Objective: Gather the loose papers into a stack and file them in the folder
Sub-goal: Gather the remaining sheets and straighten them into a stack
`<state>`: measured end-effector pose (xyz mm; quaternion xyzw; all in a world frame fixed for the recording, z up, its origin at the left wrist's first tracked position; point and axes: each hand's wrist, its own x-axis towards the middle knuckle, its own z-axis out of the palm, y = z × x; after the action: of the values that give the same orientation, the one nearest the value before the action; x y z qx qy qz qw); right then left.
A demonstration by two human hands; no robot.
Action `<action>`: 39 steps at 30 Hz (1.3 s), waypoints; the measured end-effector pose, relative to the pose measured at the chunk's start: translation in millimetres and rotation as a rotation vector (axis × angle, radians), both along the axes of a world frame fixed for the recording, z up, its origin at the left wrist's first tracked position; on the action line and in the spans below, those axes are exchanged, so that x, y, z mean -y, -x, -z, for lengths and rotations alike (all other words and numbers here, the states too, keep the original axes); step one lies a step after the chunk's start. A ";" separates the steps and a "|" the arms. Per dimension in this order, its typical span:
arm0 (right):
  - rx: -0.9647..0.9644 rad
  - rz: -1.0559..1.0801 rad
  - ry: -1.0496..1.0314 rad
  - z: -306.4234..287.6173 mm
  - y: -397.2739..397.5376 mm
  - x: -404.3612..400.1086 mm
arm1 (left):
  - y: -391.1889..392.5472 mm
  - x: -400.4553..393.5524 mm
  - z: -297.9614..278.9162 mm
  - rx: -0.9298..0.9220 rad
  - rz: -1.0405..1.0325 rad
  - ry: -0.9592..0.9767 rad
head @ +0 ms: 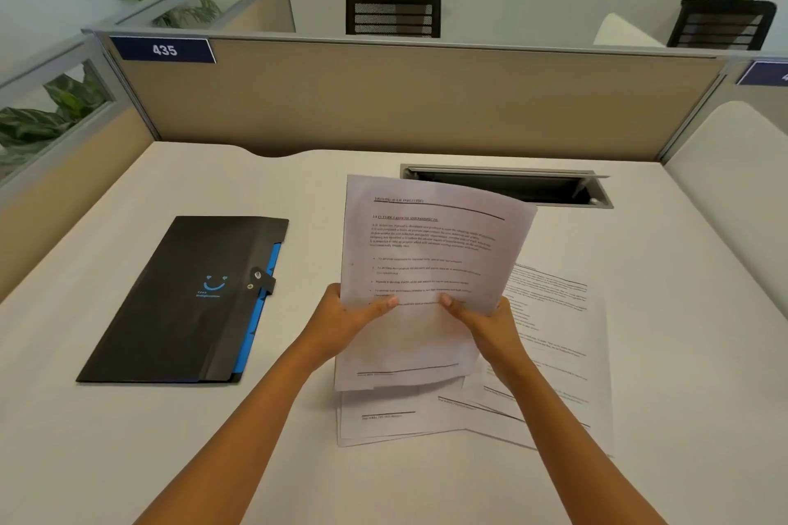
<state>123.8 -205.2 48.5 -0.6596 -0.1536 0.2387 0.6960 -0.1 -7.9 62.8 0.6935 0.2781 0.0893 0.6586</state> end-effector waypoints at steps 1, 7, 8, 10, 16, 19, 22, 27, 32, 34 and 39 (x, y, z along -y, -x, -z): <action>-0.015 0.005 0.019 1.6 -0.4 1.1 | -0.7 0.9 0.6 -0.013 -0.013 -0.009; 0.036 0.028 0.095 12.7 -11.3 16.4 | -5.2 2.9 4.6 0.028 -0.100 -0.031; 0.058 0.062 0.109 15.8 -15.1 21.6 | -5.2 3.0 4.3 0.041 -0.110 -0.029; 0.125 0.165 0.205 23.1 -24.0 34.4 | -5.7 2.4 4.1 0.054 -0.142 -0.035; 0.209 0.537 0.886 47.9 -51.8 80.0 | -8.0 -3.5 5.0 0.058 -0.246 -0.061; 0.027 0.564 1.166 47.3 -58.9 98.3 | -8.0 -6.6 5.5 0.047 -0.277 -0.065; -0.105 0.521 1.245 45.4 -61.1 110.0 | -7.2 -9.1 6.1 0.038 -0.297 -0.056; -0.138 0.530 1.092 41.6 -65.0 116.7 | -3.1 -15.1 9.5 0.026 -0.322 -0.054; -0.103 0.580 1.008 37.2 -63.7 121.4 | 3.3 -26.6 13.0 0.029 -0.364 -0.050; -0.056 0.629 0.994 36.0 -61.5 123.8 | 6.0 -32.6 14.9 0.026 -0.393 -0.034; 0.056 0.667 0.931 32.1 -59.1 130.0 | 12.5 -41.5 13.9 0.060 -0.448 0.011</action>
<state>182.9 -335.2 16.5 -0.9155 0.1657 0.0313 0.3654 -12.6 33.6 48.9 0.6080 0.4058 0.2524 0.6340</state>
